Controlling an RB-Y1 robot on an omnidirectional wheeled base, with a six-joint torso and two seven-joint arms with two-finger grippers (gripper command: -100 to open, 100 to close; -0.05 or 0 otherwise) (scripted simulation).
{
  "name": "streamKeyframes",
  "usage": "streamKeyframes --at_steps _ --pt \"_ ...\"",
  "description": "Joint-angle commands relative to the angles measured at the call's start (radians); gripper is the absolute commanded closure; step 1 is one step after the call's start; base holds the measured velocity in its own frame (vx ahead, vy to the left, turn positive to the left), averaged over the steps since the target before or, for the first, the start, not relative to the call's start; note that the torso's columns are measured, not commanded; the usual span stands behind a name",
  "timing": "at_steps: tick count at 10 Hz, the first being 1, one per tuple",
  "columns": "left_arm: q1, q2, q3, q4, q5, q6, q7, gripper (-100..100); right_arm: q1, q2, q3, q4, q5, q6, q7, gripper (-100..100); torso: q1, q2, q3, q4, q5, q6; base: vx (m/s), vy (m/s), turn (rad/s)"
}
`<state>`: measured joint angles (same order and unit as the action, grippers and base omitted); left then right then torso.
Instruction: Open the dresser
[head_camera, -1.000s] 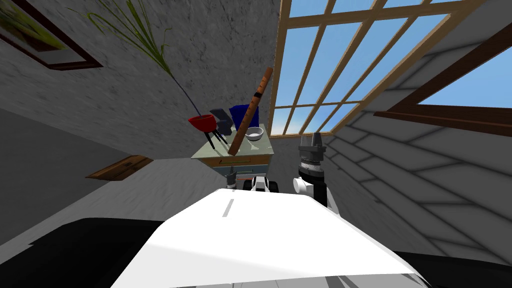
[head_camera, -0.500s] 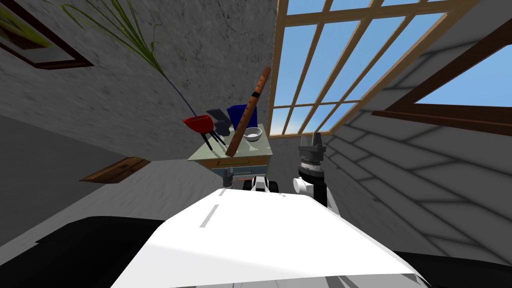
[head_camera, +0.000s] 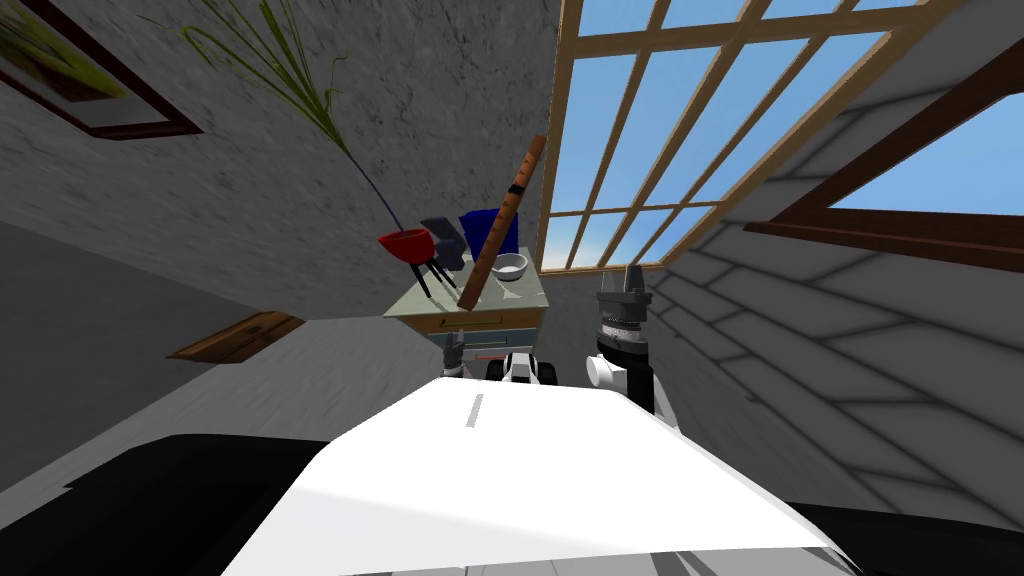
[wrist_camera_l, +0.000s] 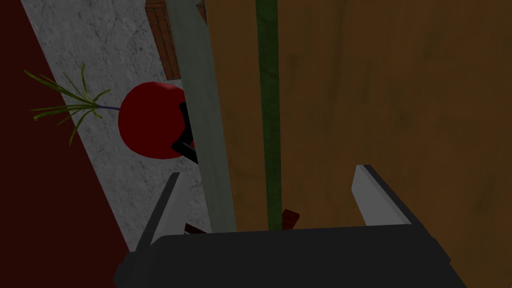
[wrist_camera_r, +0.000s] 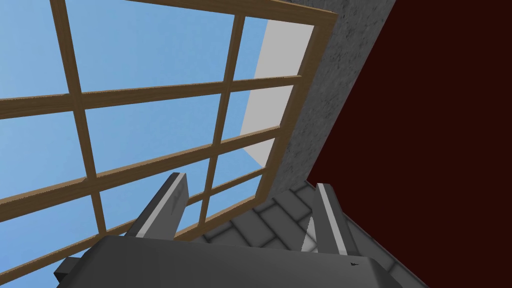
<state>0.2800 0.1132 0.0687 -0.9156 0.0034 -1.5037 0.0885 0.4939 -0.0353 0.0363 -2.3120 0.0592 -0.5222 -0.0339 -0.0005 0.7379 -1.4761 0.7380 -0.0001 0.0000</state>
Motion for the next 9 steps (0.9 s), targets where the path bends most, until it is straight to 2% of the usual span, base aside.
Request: streamKeyframes --at_steps 1,4,5,6,9 --pt "-0.015 0.001 0.005 -0.026 0.006 0.046 0.012 -100 0.000 0.000 0.000 0.000 0.000 0.000 0.000 0 0.000 0.000 0.000 0.000 0.000 0.000 -0.031 0.036 0.016" --pt "-0.032 -0.007 0.010 -0.056 0.013 0.100 0.025 -100 0.000 0.000 0.000 0.000 0.000 0.000 0.000 0 0.001 0.001 0.000 0.000 0.000 0.000 -0.042 0.035 0.013" --pt "-0.023 -0.005 0.007 -0.062 0.010 0.092 0.020 -100 0.000 0.000 0.000 0.000 0.000 0.000 0.000 0 0.000 0.000 0.000 0.000 0.000 0.000 -0.019 0.016 0.001" --pt "-0.045 0.004 0.012 -0.081 0.015 0.136 0.027 -100 0.000 0.000 0.000 0.000 0.000 0.000 0.000 0 -0.001 -0.001 0.000 0.000 0.000 0.000 -0.019 -0.009 0.012" --pt "-0.075 0.017 0.019 -0.103 0.021 0.187 0.034 -100 0.000 0.000 0.000 0.000 0.000 0.000 0.000 0 0.000 0.000 0.000 0.000 0.000 0.000 -0.031 -0.026 0.011"
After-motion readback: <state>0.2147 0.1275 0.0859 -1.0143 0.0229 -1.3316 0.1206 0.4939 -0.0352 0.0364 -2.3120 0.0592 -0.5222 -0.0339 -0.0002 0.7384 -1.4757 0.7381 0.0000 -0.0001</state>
